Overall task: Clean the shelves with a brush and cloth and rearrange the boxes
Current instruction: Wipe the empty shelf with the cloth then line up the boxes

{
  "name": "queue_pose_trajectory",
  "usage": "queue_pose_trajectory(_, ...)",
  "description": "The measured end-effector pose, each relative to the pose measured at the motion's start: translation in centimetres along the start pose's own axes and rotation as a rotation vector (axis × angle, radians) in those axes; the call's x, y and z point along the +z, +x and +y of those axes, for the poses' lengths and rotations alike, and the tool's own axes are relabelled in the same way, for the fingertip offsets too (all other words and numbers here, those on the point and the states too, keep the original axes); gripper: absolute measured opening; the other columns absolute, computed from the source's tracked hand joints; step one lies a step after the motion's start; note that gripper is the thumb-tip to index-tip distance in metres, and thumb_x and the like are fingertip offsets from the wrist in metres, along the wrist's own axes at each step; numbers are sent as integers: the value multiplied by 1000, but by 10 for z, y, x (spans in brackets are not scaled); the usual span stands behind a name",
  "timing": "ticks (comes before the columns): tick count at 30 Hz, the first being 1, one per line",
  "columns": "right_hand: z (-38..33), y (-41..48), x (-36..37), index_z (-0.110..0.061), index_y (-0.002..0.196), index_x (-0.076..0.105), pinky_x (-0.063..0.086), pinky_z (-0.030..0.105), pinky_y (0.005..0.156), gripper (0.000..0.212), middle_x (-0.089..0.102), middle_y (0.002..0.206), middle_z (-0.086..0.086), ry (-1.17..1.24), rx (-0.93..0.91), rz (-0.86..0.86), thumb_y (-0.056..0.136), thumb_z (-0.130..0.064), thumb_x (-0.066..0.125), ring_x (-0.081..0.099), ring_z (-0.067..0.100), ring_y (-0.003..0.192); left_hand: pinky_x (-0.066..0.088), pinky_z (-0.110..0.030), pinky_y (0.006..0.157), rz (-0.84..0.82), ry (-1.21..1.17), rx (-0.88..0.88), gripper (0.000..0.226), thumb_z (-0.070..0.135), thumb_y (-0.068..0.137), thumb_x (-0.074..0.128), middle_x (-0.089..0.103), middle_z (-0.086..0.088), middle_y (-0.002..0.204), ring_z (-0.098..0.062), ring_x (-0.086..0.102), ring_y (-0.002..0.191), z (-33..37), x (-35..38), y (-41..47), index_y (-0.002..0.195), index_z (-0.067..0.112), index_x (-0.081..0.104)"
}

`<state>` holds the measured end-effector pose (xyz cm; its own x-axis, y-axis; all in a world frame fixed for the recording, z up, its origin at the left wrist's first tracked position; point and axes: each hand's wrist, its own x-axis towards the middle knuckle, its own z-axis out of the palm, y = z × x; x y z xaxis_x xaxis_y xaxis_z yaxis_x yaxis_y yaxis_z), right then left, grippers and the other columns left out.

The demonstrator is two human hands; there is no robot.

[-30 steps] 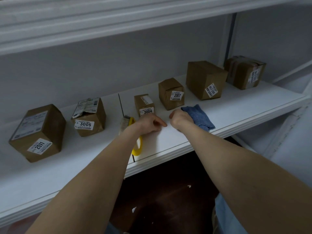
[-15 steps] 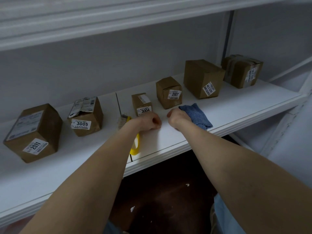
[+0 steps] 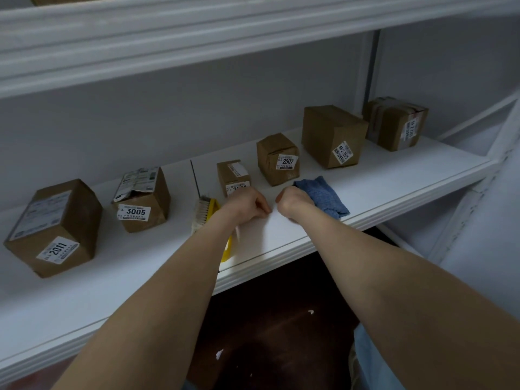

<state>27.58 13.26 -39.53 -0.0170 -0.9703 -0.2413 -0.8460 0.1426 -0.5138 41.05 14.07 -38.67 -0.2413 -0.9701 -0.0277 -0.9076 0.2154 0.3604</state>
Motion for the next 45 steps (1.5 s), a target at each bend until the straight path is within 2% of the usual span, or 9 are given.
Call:
queue_pose_trajectory(13, 1, 7, 0, 0, 128, 54, 46, 35, 91, 36, 54, 132, 16, 35, 5, -33, 94, -11, 48, 53, 33, 118, 39, -30, 69, -98, 358, 85, 10, 17, 93, 46, 60, -11, 108, -27, 55, 92, 8, 13, 15, 95, 17, 55)
queue_pose_trajectory(21, 3, 8, 1, -1, 132, 50, 46, 36, 95, 39, 52, 135, 16, 14, -14, -12, 95, -12, 46, 51, 34, 121, 40, -32, 76, -119, 302, 108, 18, 13, 94, 43, 56, -12, 111, -26, 52, 95, -3, 11, 14, 104, 10, 57)
queue_pose_trajectory(27, 3, 9, 3, -1, 138, 44, 44, 38, 101, 44, 47, 140, 16, 9, -16, -18, 96, -13, 45, 46, 34, 126, 48, -32, 72, -46, -31, -113, 14, 10, 97, 40, 60, -15, 93, -24, 54, 79, -8, 9, 15, 95, 11, 54)
queue_pose_trajectory(31, 5, 10, 3, -4, 138, 46, 43, 39, 103, 43, 47, 140, 15, 8, -38, -15, 97, -16, 43, 47, 33, 126, 51, -29, 53, 65, -482, -290, 19, 6, 98, 41, 56, -12, 74, -20, 54, 60, -6, 9, 12, 82, 6, 51)
queue_pose_trajectory(35, 4, 9, -1, -4, 130, 54, 44, 40, 103, 39, 55, 131, 16, 143, -60, -39, 93, -13, 48, 52, 32, 121, 54, -23, 48, 144, -717, -297, 26, 4, 94, 53, 60, -7, 64, -17, 59, 54, -5, 2, 1, 69, 8, 57)
queue_pose_trajectory(38, 1, 5, -5, -2, 114, 58, 53, 27, 79, 30, 61, 114, 13, 287, -21, -55, 94, -24, 54, 61, 25, 97, 54, -19, 46, 147, -858, -307, 26, -2, 91, 56, 62, 0, 47, -6, 58, 41, -2, -2, -6, 67, 6, 58)
queue_pose_trajectory(40, 1, -2, -5, -9, 85, 61, 41, 17, 47, 22, 63, 81, 7, 577, -25, -98, 90, -31, 63, 54, 14, 60, 54, -19, 49, 139, -888, -302, 24, -2, 90, 58, 62, -3, 50, -5, 58, 40, 1, -5, -12, 68, 5, 59)
queue_pose_trajectory(41, 2, -7, -6, -11, 79, 60, 36, 17, 43, 23, 62, 71, 4, 700, -34, -132, 88, -31, 67, 50, 11, 53, 54, -19, 50, 137, -893, -301, 22, -2, 90, 58, 62, -7, 57, -7, 60, 43, 3, -7, -15, 69, 4, 60)
queue_pose_trajectory(45, 0, -27, -15, -7, 86, 67, 41, 27, 59, 15, 62, 68, 6, 860, -99, -203, 83, -19, 74, 51, 13, 56, 57, -23, 60, 119, -907, -275, 16, -5, 89, 58, 61, -18, 84, -19, 62, 67, 18, -18, -28, 104, -4, 59)
